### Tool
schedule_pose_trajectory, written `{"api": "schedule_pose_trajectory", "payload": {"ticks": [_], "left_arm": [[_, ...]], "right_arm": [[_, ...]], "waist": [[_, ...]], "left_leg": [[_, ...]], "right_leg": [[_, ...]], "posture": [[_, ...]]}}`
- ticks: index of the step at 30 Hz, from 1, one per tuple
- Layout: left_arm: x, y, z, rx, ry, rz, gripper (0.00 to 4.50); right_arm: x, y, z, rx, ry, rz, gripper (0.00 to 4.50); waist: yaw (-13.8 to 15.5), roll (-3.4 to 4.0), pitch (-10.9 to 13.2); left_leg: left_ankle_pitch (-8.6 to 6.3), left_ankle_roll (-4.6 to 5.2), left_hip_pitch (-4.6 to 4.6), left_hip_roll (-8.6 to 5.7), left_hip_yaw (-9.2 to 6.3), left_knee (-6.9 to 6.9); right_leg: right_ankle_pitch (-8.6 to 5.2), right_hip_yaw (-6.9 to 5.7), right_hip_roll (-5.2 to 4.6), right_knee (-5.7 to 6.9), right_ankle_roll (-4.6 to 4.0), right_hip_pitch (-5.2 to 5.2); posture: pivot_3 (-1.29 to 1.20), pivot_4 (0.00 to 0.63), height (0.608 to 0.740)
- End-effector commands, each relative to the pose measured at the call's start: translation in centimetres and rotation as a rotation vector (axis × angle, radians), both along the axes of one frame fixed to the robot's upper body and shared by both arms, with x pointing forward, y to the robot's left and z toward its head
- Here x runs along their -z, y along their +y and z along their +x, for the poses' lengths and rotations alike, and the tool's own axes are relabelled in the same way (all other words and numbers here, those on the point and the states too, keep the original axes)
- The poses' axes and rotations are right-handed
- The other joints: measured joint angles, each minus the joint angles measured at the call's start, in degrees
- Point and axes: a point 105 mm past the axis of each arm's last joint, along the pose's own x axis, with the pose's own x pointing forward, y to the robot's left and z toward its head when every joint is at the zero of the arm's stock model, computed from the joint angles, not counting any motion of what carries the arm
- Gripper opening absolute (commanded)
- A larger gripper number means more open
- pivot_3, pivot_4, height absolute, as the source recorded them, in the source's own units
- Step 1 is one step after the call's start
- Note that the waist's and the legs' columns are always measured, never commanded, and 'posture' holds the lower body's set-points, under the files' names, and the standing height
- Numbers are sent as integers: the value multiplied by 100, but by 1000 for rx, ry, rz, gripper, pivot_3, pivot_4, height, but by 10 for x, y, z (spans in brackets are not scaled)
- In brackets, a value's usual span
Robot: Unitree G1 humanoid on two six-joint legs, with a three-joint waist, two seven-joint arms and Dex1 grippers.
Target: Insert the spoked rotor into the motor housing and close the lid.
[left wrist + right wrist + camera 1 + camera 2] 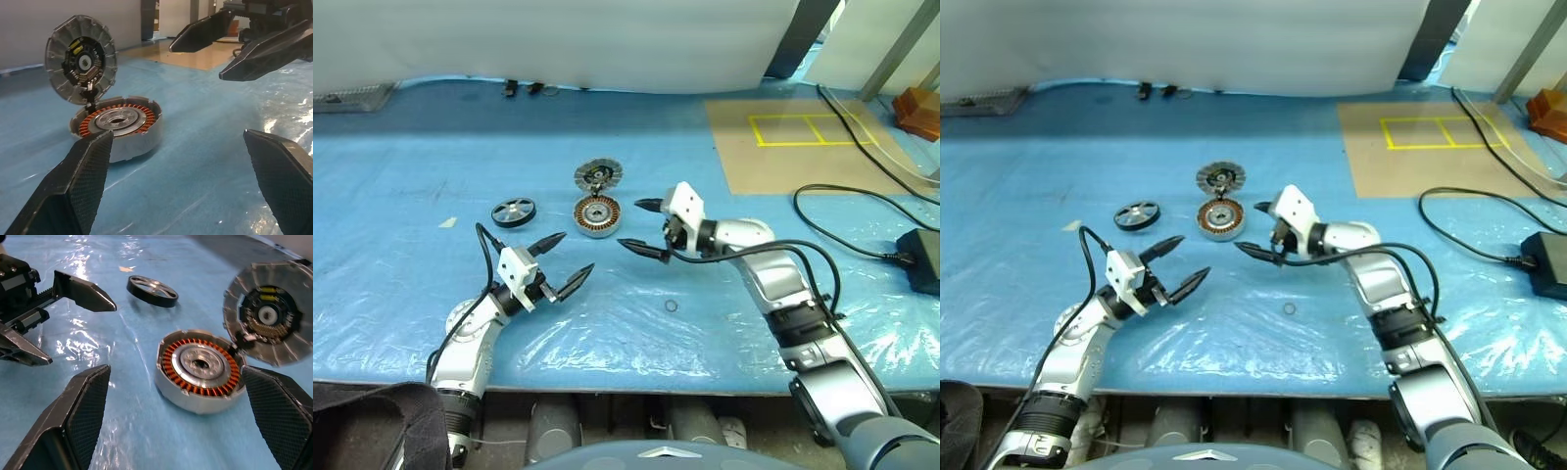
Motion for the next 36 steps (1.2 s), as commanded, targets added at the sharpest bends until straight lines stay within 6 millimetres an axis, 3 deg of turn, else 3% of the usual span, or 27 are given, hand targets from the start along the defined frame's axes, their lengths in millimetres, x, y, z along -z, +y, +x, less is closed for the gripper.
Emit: {"api": "schedule_pose_trajectory", "payload": {"ticks": [1, 4, 9, 16, 20, 30, 36], "left_arm": [[-7, 10, -6, -52, -46, 18, 4467], [-3, 14, -10, -80, -35, 32, 4467], [-5, 17, -15, -116, -40, 24, 4467], [1, 20, -25, -155, -13, 20, 4467], [4, 23, -28, -176, -3, 16, 4467], [1, 25, -26, -180, -6, 16, 4467], [1, 22, -26, -176, -5, 16, 4467]], "right_arm": [[4, 17, 14, -29, 25, -110, 4500], [15, 24, 30, -28, 8, -231, 4500], [15, 33, 45, -54, -43, -313, 4500], [11, 49, 47, -124, -104, -348, 4500], [5, 54, 47, -165, -231, -369, 4500], [28, 52, 43, -184, -129, -432, 4500], [38, 47, 51, -120, -80, -529, 4500]], "waist": [[-1, 0, 0], [21, 0, 0], [25, 1, 1], [-1, 3, 3], [10, 6, 4], [12, 6, 4], [13, 8, 5]], "left_leg": [[0, 0, 1, 1, 1, 1], [-2, 2, 0, 1, 3, 3], [-2, 1, -12, 4, 5, 12], [-4, 4, -9, 14, 12, 24], [-4, 3, -5, 15, 14, 30], [-4, 3, -7, 15, 14, 39], [-4, 3, 0, 16, 15, 39]], "right_leg": [[0, 0, 0, 0, -1, -1], [0, 0, -1, 3, -1, -2], [0, 0, -3, 9, -2, -9], [-7, 0, -1, 41, -15, -22], [-10, 0, -2, 58, -19, -25], [-10, 1, -2, 65, -20, -25], [-11, 1, -2, 73, -23, -25]], "posture": [[0, 150, 740], [0, 150, 740], [0, 150, 740], [0, 150, 740], [0, 150, 740], [0, 150, 740], [0, 150, 740]]}}
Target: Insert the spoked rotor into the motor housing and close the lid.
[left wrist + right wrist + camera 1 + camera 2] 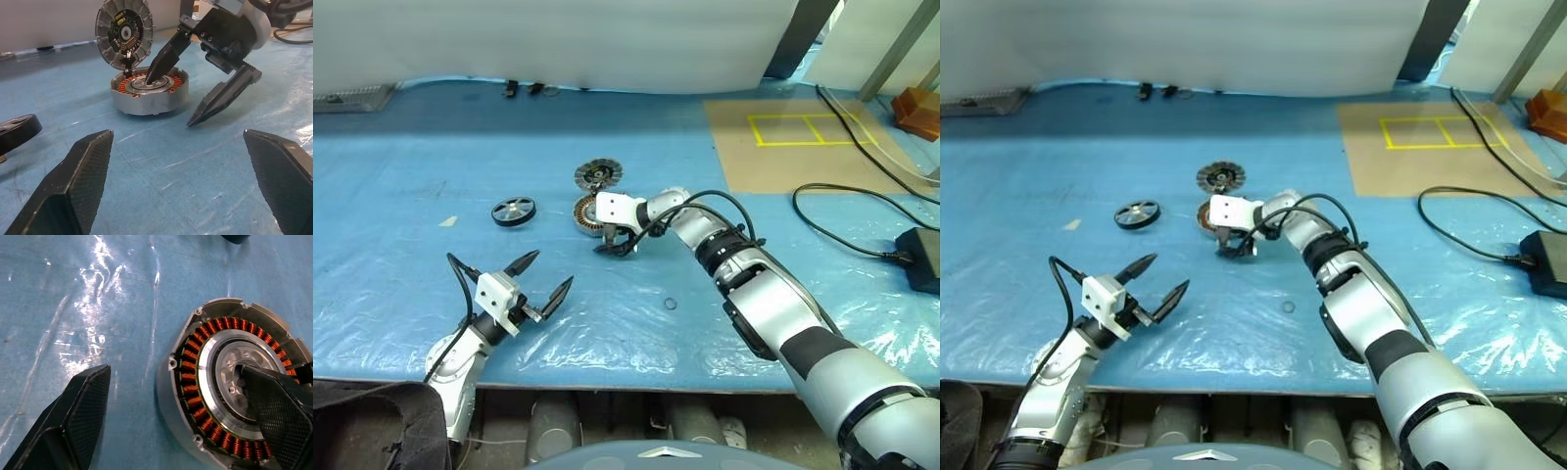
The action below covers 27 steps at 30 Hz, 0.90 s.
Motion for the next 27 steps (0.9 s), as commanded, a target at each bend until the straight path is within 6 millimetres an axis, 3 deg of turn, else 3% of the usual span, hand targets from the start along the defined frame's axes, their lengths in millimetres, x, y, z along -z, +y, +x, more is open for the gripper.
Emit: {"api": "schedule_pose_trajectory", "payload": {"ticks": [1, 7, 10, 16, 22, 27], "left_arm": [[-11, -1, 0, 2, -45, 5, 4467], [-14, -1, 1, 3, -51, 8, 4467], [-15, -2, 3, 8, -55, 10, 4500], [-19, -3, 5, 16, -68, 12, 4500], [-23, 1, 2, 12, -77, 23, 4500], [-25, 7, -5, 8, -73, 37, 4500]], "right_arm": [[2, -2, 6, 39, -8, -71, 4500], [-1, 5, 3, 24, 42, -120, 4500], [-2, 9, -1, -5, 71, -151, 3917], [0, 12, -5, -53, 44, -184, 1997], [7, 17, -19, -119, 65, -170, 1963], [17, 16, -48, -182, 151, -164, 1963]], "waist": [[3, 1, 0], [4, 3, 0], [2, 5, 1], [-22, 5, -1], [-16, 5, -1], [-9, 3, -2]], "left_leg": [[0, 0, 1, 0, 0, 0], [0, -1, 7, 0, 0, 2], [0, -2, 8, 1, 1, 2], [0, -2, 10, 2, 1, 0], [-1, -2, 27, 5, 0, -2], [-1, -3, 35, 4, -1, -12]], "right_leg": [[0, 0, 0, 1, 0, 0], [0, 2, 0, 6, -1, 2], [0, 2, 0, 6, -2, 2], [-1, 3, 0, 2, -5, 2], [-2, 6, 1, 11, -7, 9], [-3, 13, 1, 2, -7, 12]], "posture": [[0, 150, 740], [0, 150, 740], [0, 150, 740], [0, 150, 740], [0, 150, 740], [0, 150, 740]]}}
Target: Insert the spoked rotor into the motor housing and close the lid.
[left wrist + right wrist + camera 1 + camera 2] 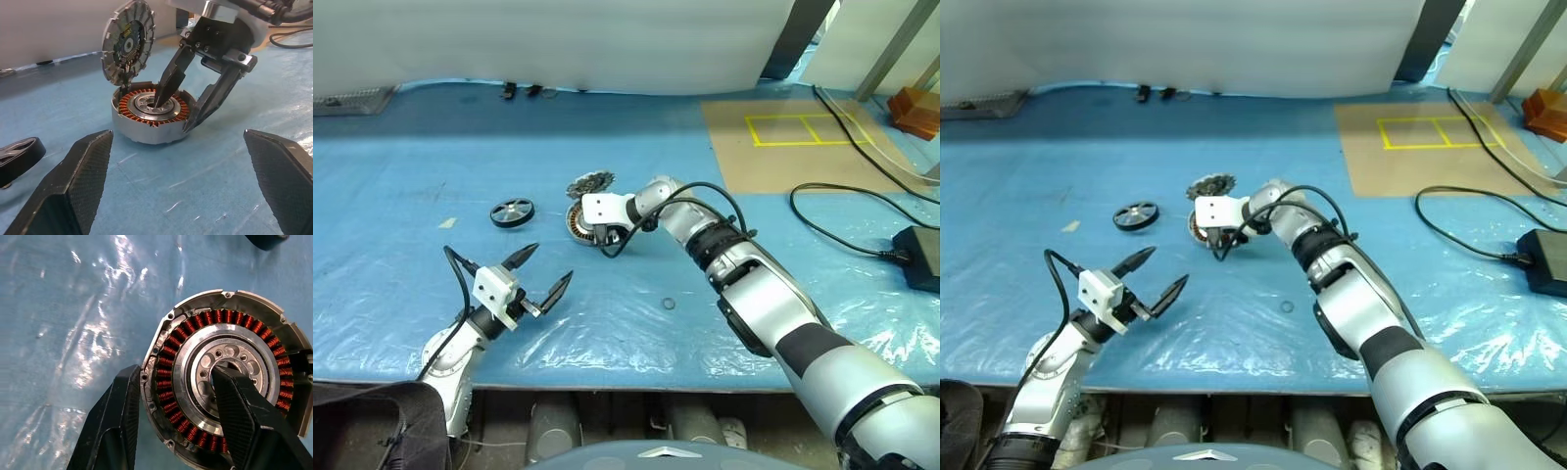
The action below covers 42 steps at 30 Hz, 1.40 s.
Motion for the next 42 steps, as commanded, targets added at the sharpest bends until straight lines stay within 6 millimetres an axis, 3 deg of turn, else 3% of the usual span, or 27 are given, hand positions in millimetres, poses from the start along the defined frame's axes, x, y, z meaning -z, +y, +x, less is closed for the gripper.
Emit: {"api": "schedule_pose_trajectory", "payload": {"ticks": [1, 8, 13, 15, 18, 22, 31, 37, 42], "left_arm": [[-11, 7, -7, -6, -35, 8, 4500], [-8, 10, -12, -11, -14, 16, 4500], [-6, 10, -13, -3, -3, 20, 4500], [-5, 11, -12, -1, -3, 20, 4500], [-5, 12, -11, 1, -7, 15, 4500], [-4, 12, -11, 9, 3, 10, 4500], [-8, 5, 1, 68, -7, 4, 4500], [-11, -5, 9, 127, -13, 11, 4500], [-11, -7, 7, 158, -7, 7, 4500]], "right_arm": [[22, -1, -34, -63, 139, -46, 1963], [24, -8, -76, -76, 208, -49, 1963], [28, -10, -73, -46, 195, -46, 1963], [20, -6, -74, -50, 204, -3, 2646], [-8, 6, -72, -79, 169, 129, 3513], [-32, 5, -68, -94, 135, 243, 3513], [-57, -27, -66, -32, 157, 463, 3513], [-33, -79, -52, 183, 73, 509, 3513], [-28, -109, -60, 244, 124, 555, 3513]], "waist": [[15, -2, -1], [38, -2, -3], [28, -2, -3], [27, -2, -3], [27, -2, -1], [19, -3, -1], [30, -4, -1], [52, -4, -1], [10, -4, -1]], "left_leg": [[0, 0, 0, 0, 0, -3], [-1, -1, 19, -2, -4, -10], [-1, -1, 34, -4, -9, -10], [-1, -1, 35, -4, -11, -12], [-1, -1, 25, -5, -11, -16], [0, -2, 12, -5, -9, -23], [0, -2, 14, -6, -6, -27], [1, -3, 7, -11, -4, -27], [1, -2, 10, -10, -3, -28]], "right_leg": [[-1, 0, 0, -2, -1, 0], [-4, 0, 1, -13, 4, 19], [-14, 7, 0, -13, 25, 29], [-25, 7, 0, -13, 43, 30], [-7, 7, 0, -18, 12, 23], [-5, 7, 1, -25, 9, 11], [-5, 7, 1, -25, 9, 11], [-5, 7, 0, -34, 10, 12], [-4, 7, 2, -35, 12, 12]], "posture": [[0, 150, 740], [0, 150, 740], [0, 150, 740], [0, 150, 740], [0, 150, 740], [0, 150, 740], [0, 150, 740], [0, 150, 740], [0, 150, 740]]}}
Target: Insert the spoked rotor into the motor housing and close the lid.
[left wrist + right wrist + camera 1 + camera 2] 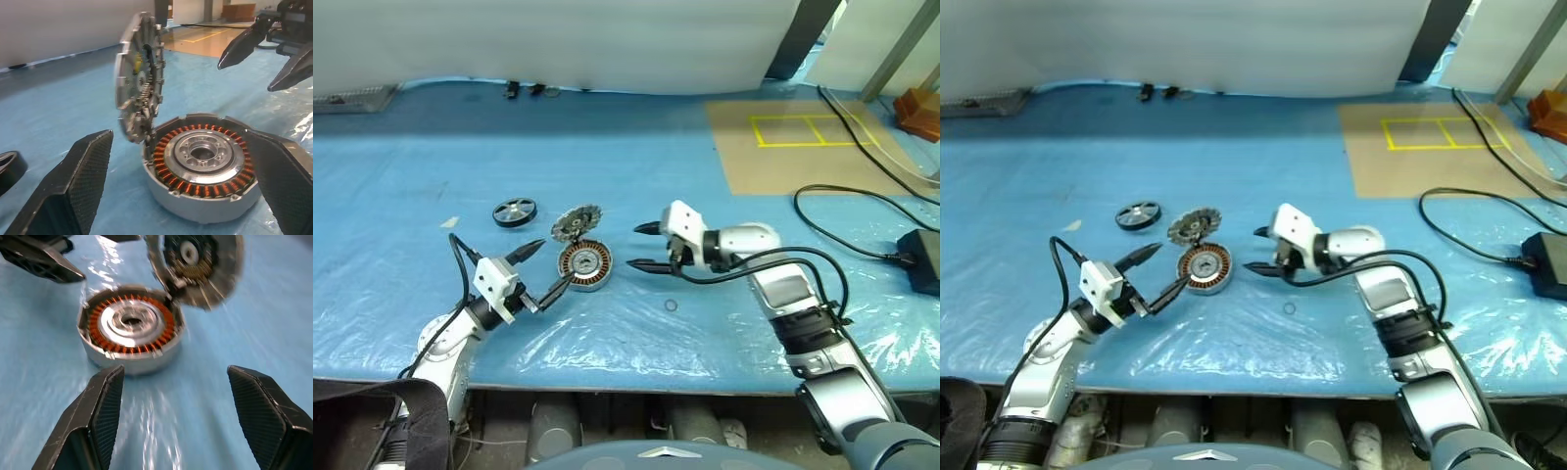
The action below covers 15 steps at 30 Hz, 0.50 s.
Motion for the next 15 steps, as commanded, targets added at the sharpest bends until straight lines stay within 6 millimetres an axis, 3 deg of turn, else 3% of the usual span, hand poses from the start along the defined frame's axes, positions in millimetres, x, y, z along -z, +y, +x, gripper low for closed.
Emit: {"api": "schedule_pose_trajectory", "payload": {"ticks": [1, 9, 15], "left_arm": [[-6, 2, -4, 19, -15, -6, 4500], [-8, -6, -25, 76, 19, -19, 4500], [-8, -8, -31, 91, 41, -10, 4500]], "right_arm": [[-14, -8, -10, -21, -54, 67, 3513], [20, -32, -50, -97, 43, 47, 3513], [43, -36, -59, -102, 83, -15, 3513]], "waist": [[-6, 0, 0], [21, 0, 0], [4, 0, 0]], "left_leg": [[0, 0, 0, 2, 0, -2], [0, 3, -13, -1, 0, -15], [0, 3, 6, 0, -1, -25]], "right_leg": [[0, 0, 2, 0, 0, 0], [6, -1, 3, -46, 12, 4], [-16, -2, 5, -50, 54, 39]], "posture": [[0, 150, 740], [0, 150, 740], [0, 150, 740]]}}
